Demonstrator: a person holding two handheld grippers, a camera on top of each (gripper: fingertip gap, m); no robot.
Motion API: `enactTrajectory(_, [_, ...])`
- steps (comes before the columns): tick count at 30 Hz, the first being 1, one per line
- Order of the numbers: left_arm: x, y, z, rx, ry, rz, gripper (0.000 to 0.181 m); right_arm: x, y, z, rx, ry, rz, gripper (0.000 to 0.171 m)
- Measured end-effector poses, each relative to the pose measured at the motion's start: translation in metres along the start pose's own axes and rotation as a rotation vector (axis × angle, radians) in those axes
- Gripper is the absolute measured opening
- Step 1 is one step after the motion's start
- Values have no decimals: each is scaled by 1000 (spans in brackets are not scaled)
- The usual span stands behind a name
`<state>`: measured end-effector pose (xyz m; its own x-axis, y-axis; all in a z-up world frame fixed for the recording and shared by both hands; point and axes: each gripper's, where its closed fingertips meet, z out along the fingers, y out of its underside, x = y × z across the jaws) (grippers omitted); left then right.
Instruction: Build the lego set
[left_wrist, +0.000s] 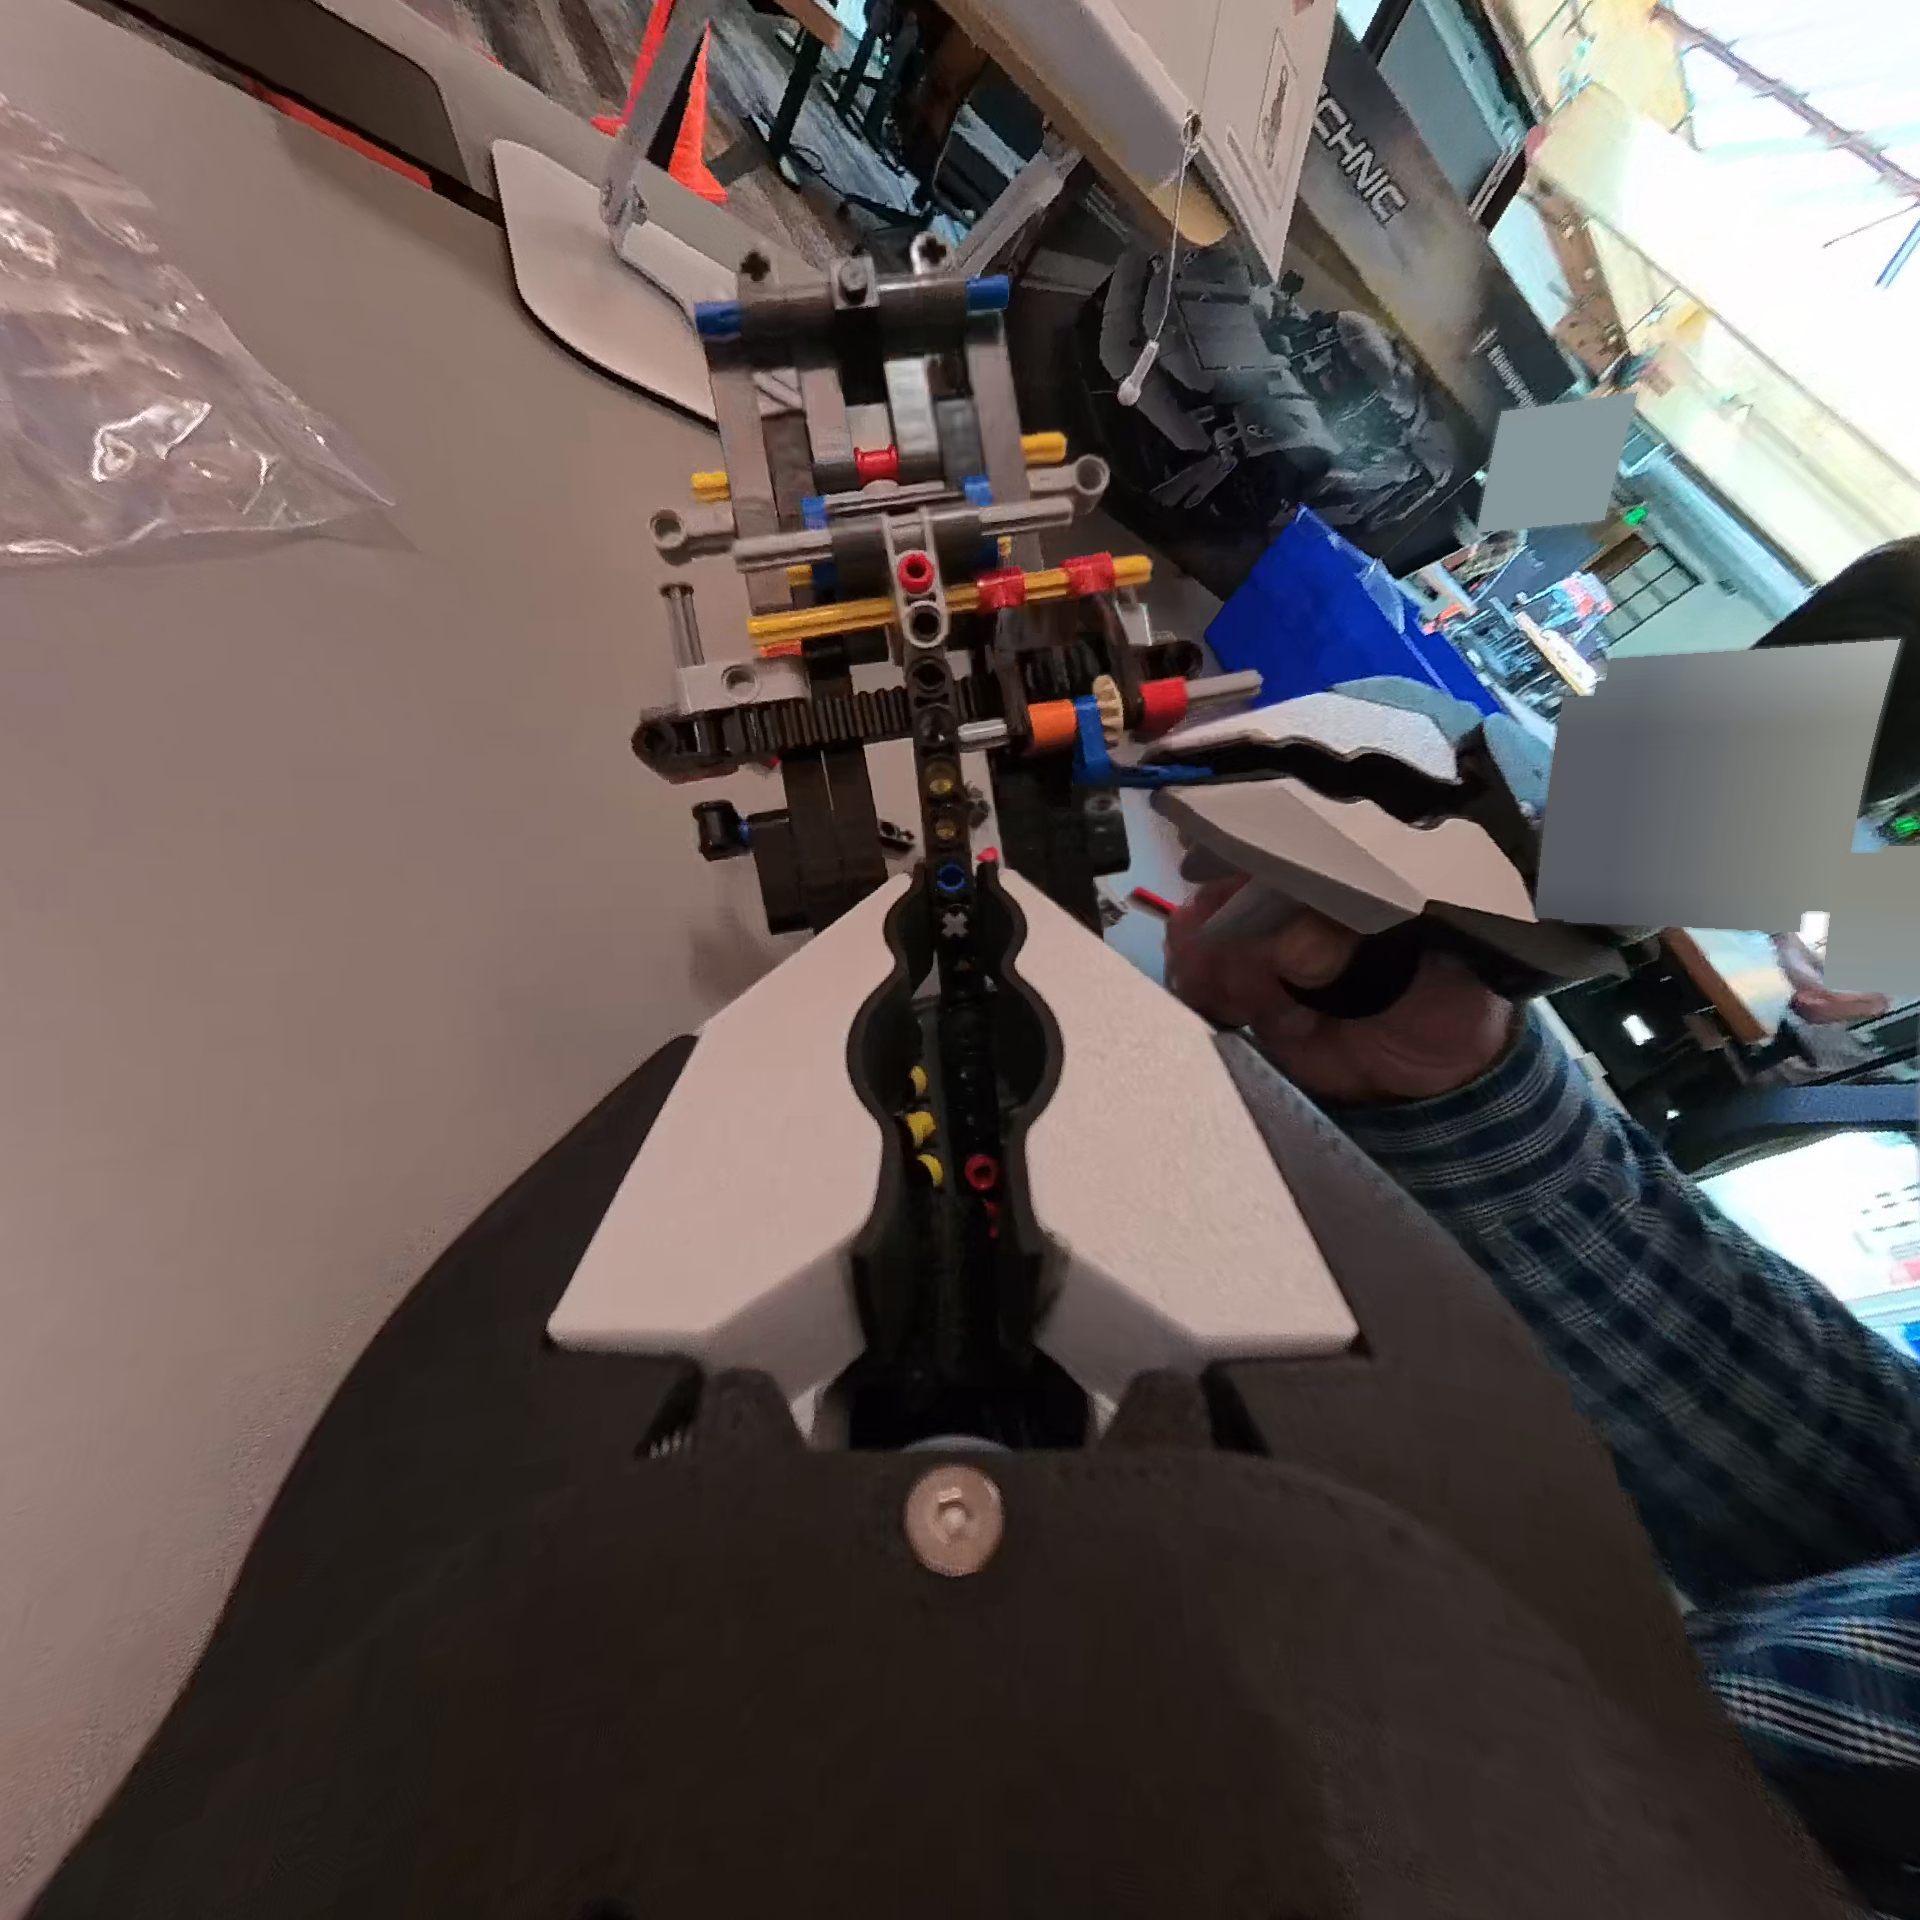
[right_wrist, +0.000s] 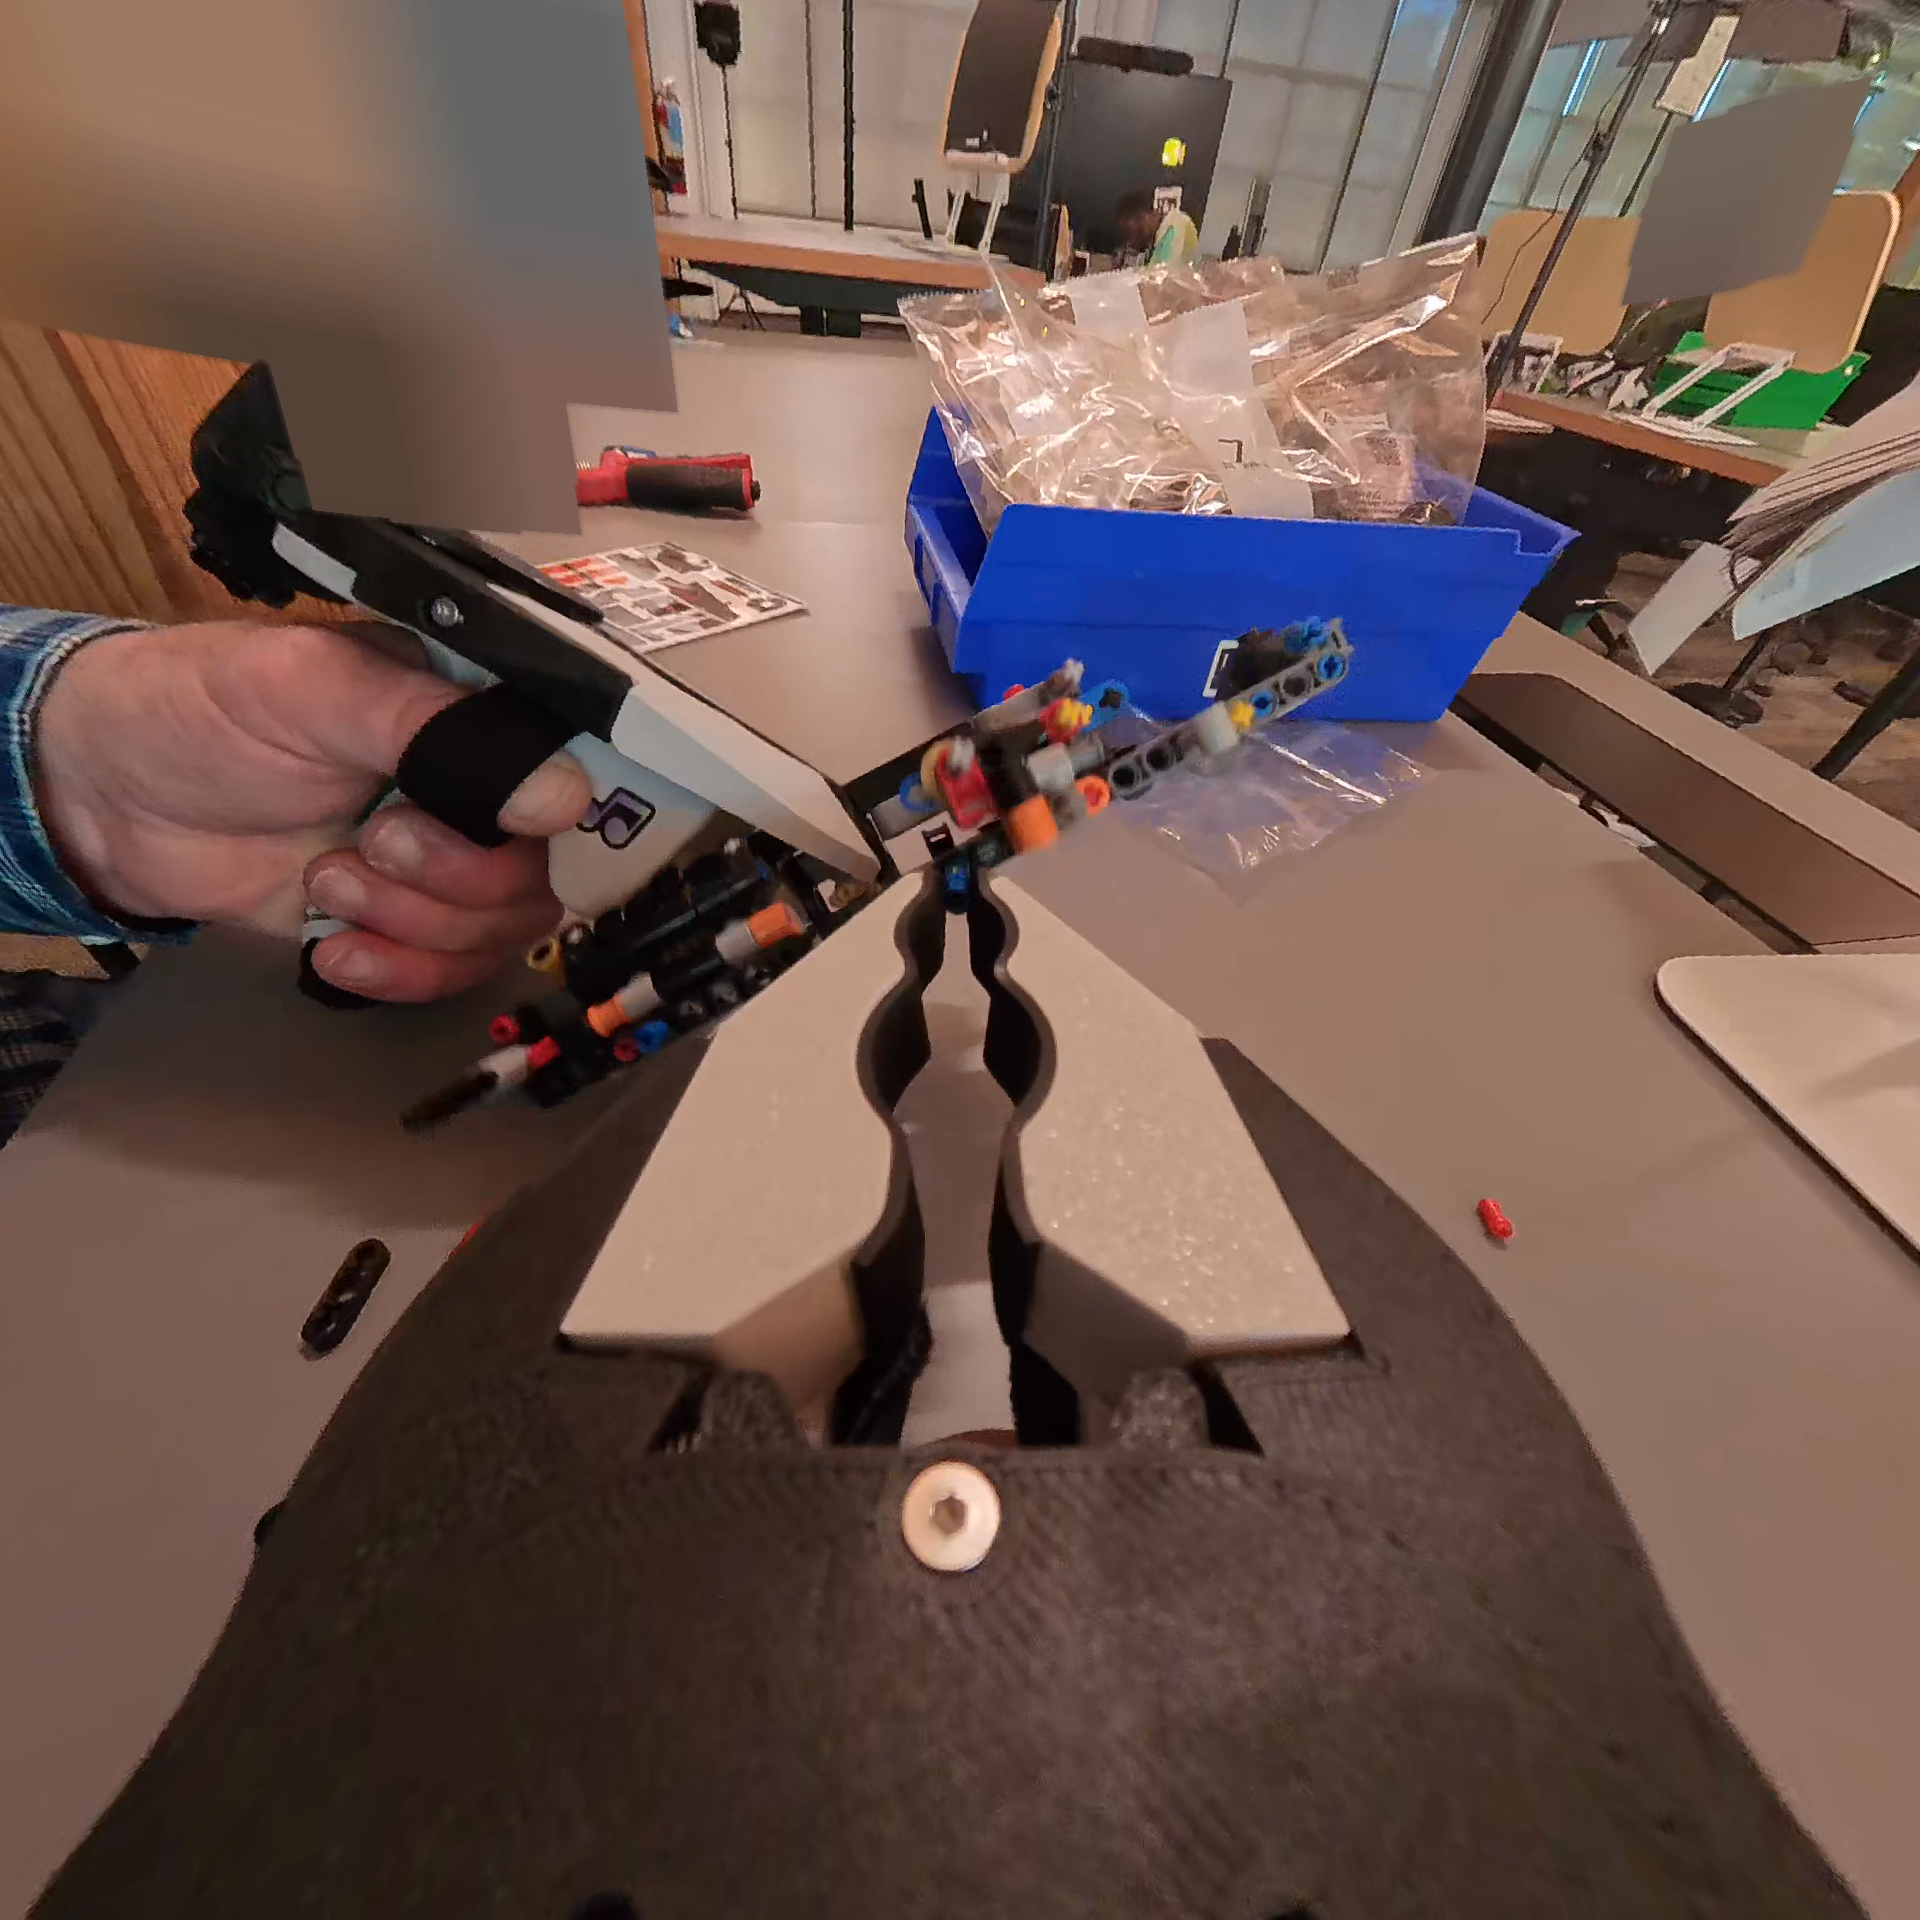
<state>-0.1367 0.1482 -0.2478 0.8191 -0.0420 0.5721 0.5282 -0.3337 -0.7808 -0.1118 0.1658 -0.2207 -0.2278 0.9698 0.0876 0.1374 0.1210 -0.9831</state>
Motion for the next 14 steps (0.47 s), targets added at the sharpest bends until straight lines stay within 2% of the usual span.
enactTrajectory(1, [1, -1, 0, 5, 13, -15, 7, 0, -1, 0, 6, 0, 2, 2])
enactTrajectory(6, [2, -2, -1, 12, 20, -11, 7, -1, -3, 1, 7, -2, 8, 2])
enactTrajectory(14, [-1, -4, -2, 3, -71, 158, 7, -1, 0, 2, -80, 7, -36, 2])
